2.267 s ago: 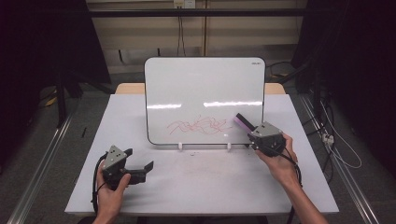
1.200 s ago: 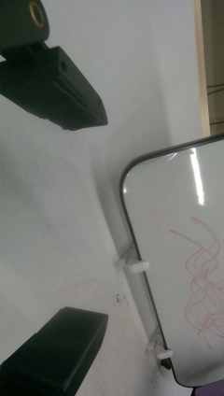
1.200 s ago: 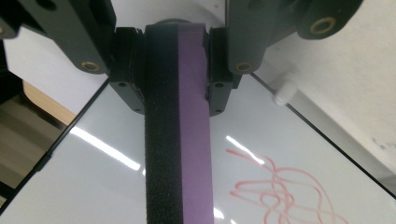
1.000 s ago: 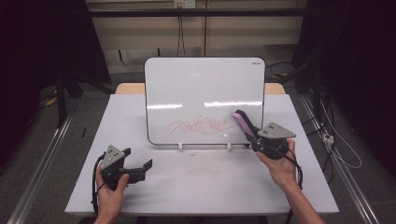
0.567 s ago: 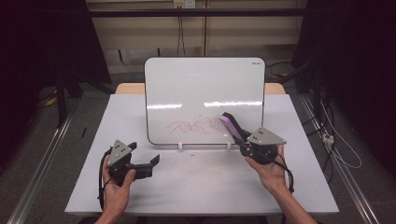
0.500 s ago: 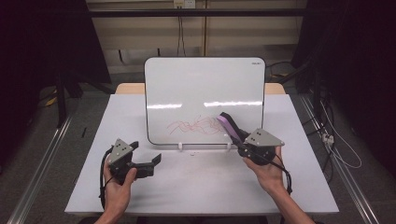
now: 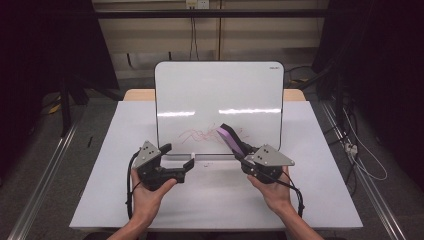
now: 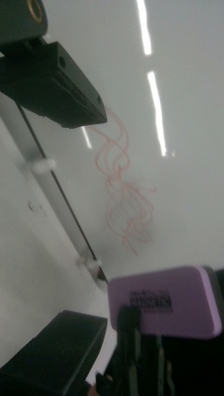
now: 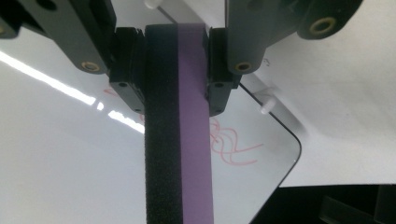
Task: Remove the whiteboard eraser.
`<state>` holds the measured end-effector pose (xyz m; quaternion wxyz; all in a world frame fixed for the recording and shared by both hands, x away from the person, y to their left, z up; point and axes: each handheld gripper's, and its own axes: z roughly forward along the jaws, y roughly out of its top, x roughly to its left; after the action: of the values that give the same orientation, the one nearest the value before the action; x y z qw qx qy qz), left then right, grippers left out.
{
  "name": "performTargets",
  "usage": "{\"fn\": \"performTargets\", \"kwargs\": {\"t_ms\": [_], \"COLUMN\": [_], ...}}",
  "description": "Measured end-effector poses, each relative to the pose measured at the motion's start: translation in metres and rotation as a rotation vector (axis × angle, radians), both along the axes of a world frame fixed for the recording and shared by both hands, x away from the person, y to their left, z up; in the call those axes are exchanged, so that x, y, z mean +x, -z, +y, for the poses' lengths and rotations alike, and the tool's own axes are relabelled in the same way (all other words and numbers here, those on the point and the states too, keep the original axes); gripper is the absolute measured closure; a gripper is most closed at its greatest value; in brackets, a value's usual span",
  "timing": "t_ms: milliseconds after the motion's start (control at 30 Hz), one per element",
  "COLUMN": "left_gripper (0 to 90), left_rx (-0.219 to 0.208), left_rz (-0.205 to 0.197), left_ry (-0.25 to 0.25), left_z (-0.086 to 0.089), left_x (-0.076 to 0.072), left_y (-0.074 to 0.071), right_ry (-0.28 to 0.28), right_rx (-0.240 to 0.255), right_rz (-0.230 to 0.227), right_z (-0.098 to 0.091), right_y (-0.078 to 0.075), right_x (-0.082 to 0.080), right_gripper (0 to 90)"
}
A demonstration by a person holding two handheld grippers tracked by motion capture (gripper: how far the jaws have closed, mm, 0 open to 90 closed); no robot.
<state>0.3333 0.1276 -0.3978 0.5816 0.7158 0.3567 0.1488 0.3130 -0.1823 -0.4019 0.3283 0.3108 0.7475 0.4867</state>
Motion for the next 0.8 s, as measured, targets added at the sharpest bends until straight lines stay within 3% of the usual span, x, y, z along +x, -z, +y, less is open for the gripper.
{"fn": "performTargets", "kwargs": {"t_ms": [133,233,433,600,667,800], "left_gripper": [5.4,5.4,6.7,11.3,14.1,16.1], "left_rx": [-0.023,-0.045,-0.148,-0.176,-0.201,-0.204], "left_rz": [-0.005,-0.032,-0.041,-0.082,-0.078,-0.091], "left_ry": [0.002,0.005,0.011,-0.012,-0.006,-0.009], "left_z": [-0.012,-0.018,-0.035,-0.045,-0.049,-0.055], "left_x": [-0.001,-0.001,-0.001,-0.003,-0.002,-0.001], "left_y": [0.003,0.003,0.003,0.004,0.005,0.006], "right_ry": [-0.019,-0.029,-0.043,-0.060,-0.064,-0.075], "right_rx": [0.000,0.014,0.074,0.110,0.114,0.112], "right_rz": [0.003,0.013,0.029,0.049,0.046,0.051], "right_z": [0.005,0.008,0.014,0.018,0.019,0.022], "right_y": [0.003,0.004,0.004,0.006,0.006,0.008], "right_x": [-0.002,-0.002,-0.002,-0.004,-0.004,-0.005], "right_gripper": [65.2,65.2,65.1,65.1,65.1,65.1]}}
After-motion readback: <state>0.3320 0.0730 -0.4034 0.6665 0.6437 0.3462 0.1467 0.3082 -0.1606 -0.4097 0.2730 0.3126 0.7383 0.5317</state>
